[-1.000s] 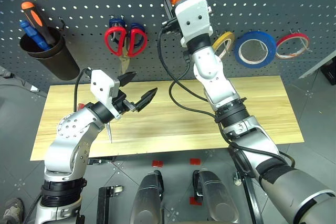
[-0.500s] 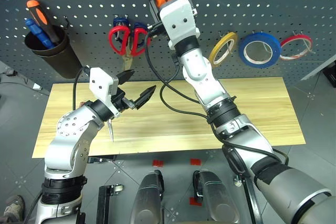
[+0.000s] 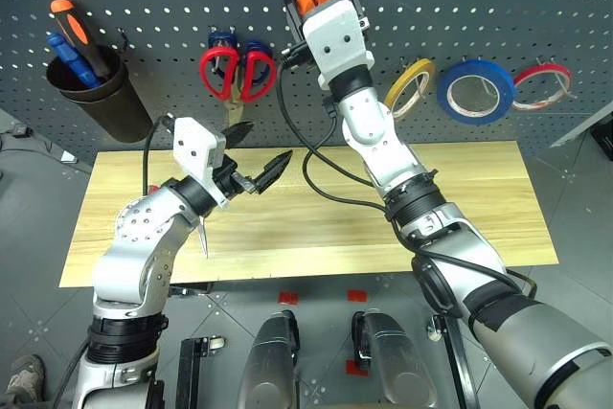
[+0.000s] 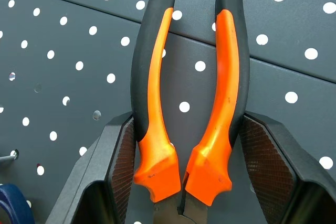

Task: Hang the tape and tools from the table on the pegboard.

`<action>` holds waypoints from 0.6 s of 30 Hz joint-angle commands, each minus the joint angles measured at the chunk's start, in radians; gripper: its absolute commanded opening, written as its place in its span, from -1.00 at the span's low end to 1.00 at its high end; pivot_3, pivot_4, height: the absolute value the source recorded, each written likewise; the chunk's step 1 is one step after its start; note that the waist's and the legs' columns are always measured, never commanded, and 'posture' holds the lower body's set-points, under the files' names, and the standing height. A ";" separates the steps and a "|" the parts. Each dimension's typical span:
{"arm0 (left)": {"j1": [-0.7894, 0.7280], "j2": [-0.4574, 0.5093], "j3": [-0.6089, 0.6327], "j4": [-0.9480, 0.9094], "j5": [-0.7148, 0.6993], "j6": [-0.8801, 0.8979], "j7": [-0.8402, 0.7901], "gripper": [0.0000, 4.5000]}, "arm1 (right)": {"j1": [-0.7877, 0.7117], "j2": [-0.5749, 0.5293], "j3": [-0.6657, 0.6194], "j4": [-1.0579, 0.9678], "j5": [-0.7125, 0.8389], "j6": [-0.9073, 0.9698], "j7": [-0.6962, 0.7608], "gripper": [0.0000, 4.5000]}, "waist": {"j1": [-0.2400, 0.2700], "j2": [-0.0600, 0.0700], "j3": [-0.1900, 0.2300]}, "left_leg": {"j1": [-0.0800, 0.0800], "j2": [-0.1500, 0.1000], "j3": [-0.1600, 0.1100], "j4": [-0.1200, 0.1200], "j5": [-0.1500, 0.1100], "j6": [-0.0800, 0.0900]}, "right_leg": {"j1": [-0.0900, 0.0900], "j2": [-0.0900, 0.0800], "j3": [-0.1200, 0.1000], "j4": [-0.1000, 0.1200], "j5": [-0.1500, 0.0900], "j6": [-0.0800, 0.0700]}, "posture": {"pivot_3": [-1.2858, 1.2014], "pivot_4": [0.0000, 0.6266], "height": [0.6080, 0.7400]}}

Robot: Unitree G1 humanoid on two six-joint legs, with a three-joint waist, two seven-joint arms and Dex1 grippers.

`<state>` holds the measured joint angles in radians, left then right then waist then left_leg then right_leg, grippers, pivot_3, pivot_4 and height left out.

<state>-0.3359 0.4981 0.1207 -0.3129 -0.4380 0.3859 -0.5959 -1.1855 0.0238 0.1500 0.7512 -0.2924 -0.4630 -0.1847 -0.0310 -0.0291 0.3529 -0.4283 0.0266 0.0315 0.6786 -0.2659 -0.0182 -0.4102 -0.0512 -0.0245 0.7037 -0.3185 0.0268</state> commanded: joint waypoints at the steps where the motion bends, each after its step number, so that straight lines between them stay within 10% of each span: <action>1: -0.009 0.002 0.000 -0.041 0.005 -0.007 0.009 1.00 | 0.020 0.006 0.001 -0.022 -0.002 -0.031 -0.018 0.19 | 0.000 0.000 0.000 | 0.000 0.000 0.000 0.000 0.000 0.000 | 0.000 0.000 0.000 0.000 0.000 0.000 | 0.09 0.06 1.00; 18: -0.010 -0.016 -0.033 -0.024 0.033 -0.022 0.020 1.00 | 0.241 0.023 -0.029 -0.236 0.075 0.195 0.043 0.19 | 0.001 0.000 0.000 | 0.000 0.000 -0.001 0.000 0.000 0.000 | 0.001 0.000 -0.001 0.000 0.000 0.000 | 0.06 0.10 1.00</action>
<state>-0.3432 0.4846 0.0824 -0.3108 -0.4115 0.3834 -0.5784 -0.9803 0.0384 0.1270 0.5529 -0.2445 -0.3100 -0.1610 -0.0304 -0.0291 0.3530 -0.4281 0.0269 0.0305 0.6788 -0.2659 -0.0182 -0.4092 -0.0513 -0.0252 0.7036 -0.3185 0.0268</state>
